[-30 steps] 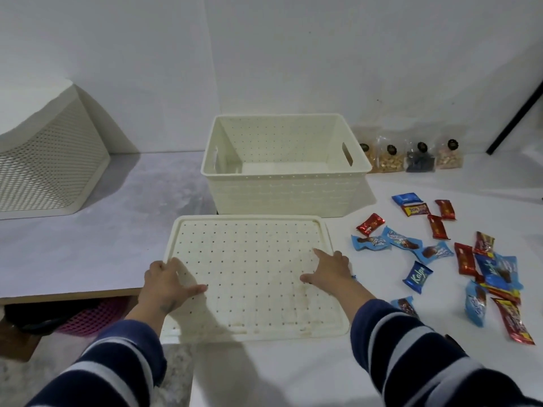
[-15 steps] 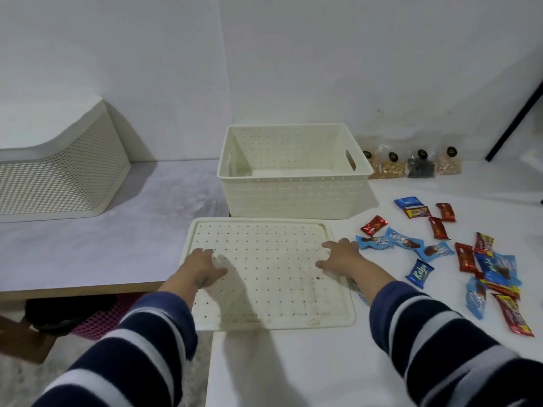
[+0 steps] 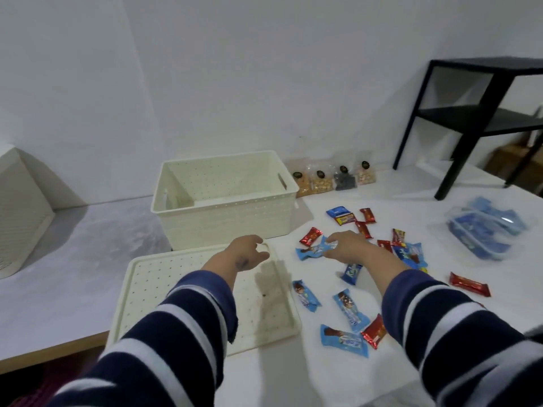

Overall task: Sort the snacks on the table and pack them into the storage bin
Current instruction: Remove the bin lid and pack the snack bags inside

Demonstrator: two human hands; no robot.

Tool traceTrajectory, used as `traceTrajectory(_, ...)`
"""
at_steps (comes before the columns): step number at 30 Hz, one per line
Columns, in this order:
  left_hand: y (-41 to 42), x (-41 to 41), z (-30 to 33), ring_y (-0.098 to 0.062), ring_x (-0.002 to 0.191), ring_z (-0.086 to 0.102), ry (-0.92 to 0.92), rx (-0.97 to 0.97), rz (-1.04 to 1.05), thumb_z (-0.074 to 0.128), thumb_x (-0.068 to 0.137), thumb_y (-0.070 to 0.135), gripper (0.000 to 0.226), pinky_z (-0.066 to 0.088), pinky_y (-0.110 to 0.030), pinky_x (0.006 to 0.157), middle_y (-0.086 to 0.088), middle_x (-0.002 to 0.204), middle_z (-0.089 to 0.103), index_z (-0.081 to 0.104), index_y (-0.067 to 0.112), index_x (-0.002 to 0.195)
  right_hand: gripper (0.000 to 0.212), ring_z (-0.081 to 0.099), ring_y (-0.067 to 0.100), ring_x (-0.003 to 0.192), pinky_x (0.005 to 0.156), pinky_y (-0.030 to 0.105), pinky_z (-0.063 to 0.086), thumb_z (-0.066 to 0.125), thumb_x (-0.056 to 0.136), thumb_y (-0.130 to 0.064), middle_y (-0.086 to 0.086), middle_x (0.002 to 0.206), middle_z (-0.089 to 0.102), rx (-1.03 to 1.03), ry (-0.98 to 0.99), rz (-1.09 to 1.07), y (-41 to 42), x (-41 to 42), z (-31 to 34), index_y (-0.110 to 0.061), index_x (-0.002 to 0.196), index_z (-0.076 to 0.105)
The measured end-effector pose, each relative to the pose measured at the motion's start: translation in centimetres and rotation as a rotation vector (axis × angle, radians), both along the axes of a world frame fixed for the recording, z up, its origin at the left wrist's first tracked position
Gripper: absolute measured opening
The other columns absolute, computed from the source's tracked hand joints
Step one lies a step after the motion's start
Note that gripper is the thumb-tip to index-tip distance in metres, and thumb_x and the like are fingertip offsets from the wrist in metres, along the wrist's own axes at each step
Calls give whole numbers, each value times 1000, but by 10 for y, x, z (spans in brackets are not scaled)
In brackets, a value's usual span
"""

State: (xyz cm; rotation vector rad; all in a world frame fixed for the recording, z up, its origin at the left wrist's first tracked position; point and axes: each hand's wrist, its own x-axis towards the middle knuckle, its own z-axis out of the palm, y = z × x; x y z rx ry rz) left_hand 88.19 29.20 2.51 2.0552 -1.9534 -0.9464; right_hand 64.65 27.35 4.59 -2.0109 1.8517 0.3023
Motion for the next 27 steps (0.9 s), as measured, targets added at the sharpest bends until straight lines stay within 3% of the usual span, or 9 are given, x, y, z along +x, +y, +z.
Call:
traceTrajectory(5, -56, -76, -11, -24, 129, 46, 14, -19, -78, 56, 93, 36, 56, 36, -30, 105, -7, 143, 47, 39, 15, 142, 53, 37, 23, 137, 114, 32, 27, 50, 93, -44, 2, 151, 36, 5, -45, -61, -50, -51, -12, -24, 141, 40)
traceTrajectory(10, -130, -138, -32, -22, 128, 46, 72, -27, -24, 56, 93, 31, 51, 37, -29, 105, -6, 141, 48, 43, 15, 139, 51, 38, 23, 136, 111, 33, 32, 50, 94, -40, 2, 151, 37, -5, -78, -26, -132, -89, -25, -23, 142, 41)
traceTrajectory(16, -232, -171, -67, -26, 129, 45, 102, 0, 199, 55, 93, 31, 54, 38, -31, 103, -8, 143, 44, 38, 17, 142, 45, 47, 22, 128, 104, 29, 37, 54, 93, -27, 5, 142, 48, -8, -286, -43, -254, -116, -49, -18, 137, 47)
traceTrajectory(21, -315, -173, -94, -31, 119, 52, 201, -158, 415, 58, 89, 32, 59, 46, -41, 97, -8, 136, 50, 35, 27, 143, 47, 48, 27, 126, 103, 33, 42, 51, 94, -17, 10, 140, 48, -62, -516, -117, -358, -112, -74, -17, 141, 43)
traceTrajectory(24, -361, -160, -128, -31, 113, 57, 212, -261, 490, 57, 83, 43, 58, 49, -47, 94, -7, 128, 58, 38, 40, 137, 48, 53, 28, 118, 97, 35, 47, 49, 93, -10, 9, 136, 52, -86, -622, -183, -405, -104, -94, -20, 140, 44)
traceTrajectory(27, -391, -154, -138, -30, 118, 55, 251, -317, 595, 62, 87, 29, 59, 45, -42, 99, -8, 129, 57, 38, 30, 142, 53, 54, 31, 118, 96, 37, 47, 47, 92, -3, 13, 134, 54, -101, -662, -186, -433, -95, -113, -16, 143, 40)
